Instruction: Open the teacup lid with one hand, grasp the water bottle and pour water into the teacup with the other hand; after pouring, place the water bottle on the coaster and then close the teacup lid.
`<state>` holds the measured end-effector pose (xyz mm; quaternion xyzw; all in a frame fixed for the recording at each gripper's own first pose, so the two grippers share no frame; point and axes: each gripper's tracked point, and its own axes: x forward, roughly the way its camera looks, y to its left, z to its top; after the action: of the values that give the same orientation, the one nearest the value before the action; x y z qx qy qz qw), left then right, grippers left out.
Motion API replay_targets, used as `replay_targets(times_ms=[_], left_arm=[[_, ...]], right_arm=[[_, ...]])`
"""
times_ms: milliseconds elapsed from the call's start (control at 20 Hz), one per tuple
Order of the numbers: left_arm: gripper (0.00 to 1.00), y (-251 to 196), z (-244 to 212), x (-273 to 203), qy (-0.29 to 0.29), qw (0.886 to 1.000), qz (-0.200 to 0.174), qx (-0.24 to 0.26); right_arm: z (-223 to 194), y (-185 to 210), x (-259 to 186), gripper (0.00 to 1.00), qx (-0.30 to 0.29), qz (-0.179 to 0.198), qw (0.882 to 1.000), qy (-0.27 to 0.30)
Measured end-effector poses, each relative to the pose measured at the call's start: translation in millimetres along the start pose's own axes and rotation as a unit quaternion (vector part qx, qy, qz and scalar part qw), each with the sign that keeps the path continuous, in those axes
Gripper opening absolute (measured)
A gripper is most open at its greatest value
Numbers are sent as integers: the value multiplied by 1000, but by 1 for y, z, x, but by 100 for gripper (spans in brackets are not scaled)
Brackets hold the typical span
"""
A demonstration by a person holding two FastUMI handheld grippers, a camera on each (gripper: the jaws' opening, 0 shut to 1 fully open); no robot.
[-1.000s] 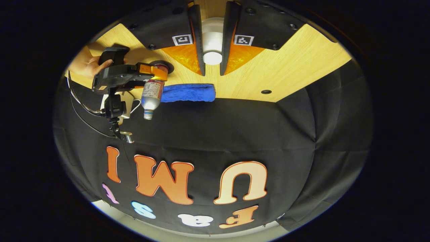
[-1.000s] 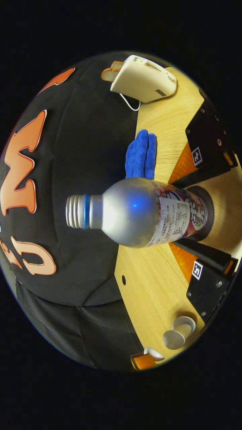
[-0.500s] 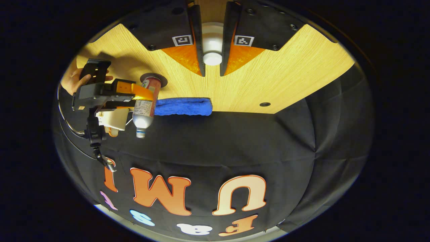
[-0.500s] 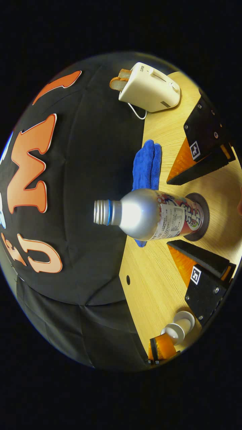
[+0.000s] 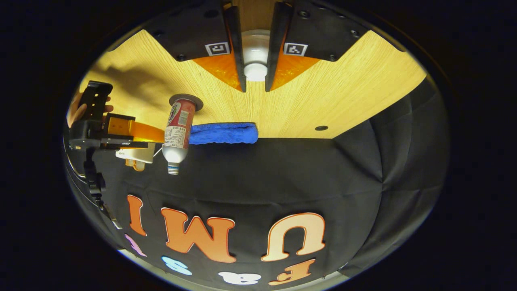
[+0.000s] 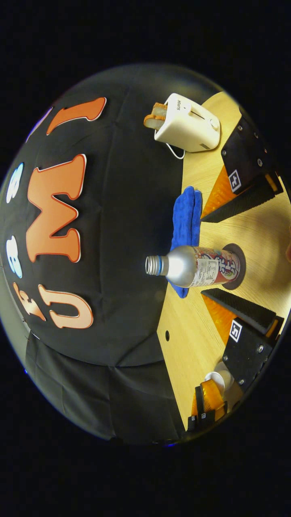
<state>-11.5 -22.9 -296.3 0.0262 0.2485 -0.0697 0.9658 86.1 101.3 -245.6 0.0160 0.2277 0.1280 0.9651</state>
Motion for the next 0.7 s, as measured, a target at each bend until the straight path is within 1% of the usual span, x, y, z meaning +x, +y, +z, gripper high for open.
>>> replay_targets(times_ms=[50, 200, 300, 400, 500, 550, 600, 650, 700], left_arm=[[34, 0, 1, 1, -4, 1000, 1, 2], [42, -4, 9, -5, -16, 1000, -3, 0], [57, -7, 20, -7, -30, 1000, -4, 3], [72, -8, 34, -11, -50, 999, 4, 0], [87, -15, 48, -16, -68, 998, 4, 1], [92, -18, 56, -21, -78, 997, 3, 1], [93, -22, 64, -25, -88, 996, 3, -1], [94, -26, 70, -29, -94, 996, 1, -2], [96, -30, 78, -35, -102, 995, -1, -2]], right_arm=[[3, -2, -5, 98, 3, -2, 1000, -4], [11, -9, -23, 98, 8, -13, 1000, -20], [19, -14, -37, 98, 7, -22, 999, -32], [27, -18, -53, 98, 5, -32, 998, -47], [31, -25, -68, 98, -2, -49, 997, -58], [34, -26, -76, 98, -4, -53, 997, -64], [37, -25, -85, 94, -7, -56, 996, -71], [40, -25, -94, 98, -8, -59, 995, -76], [43, -27, -102, 98, -9, -62, 995, -82]])
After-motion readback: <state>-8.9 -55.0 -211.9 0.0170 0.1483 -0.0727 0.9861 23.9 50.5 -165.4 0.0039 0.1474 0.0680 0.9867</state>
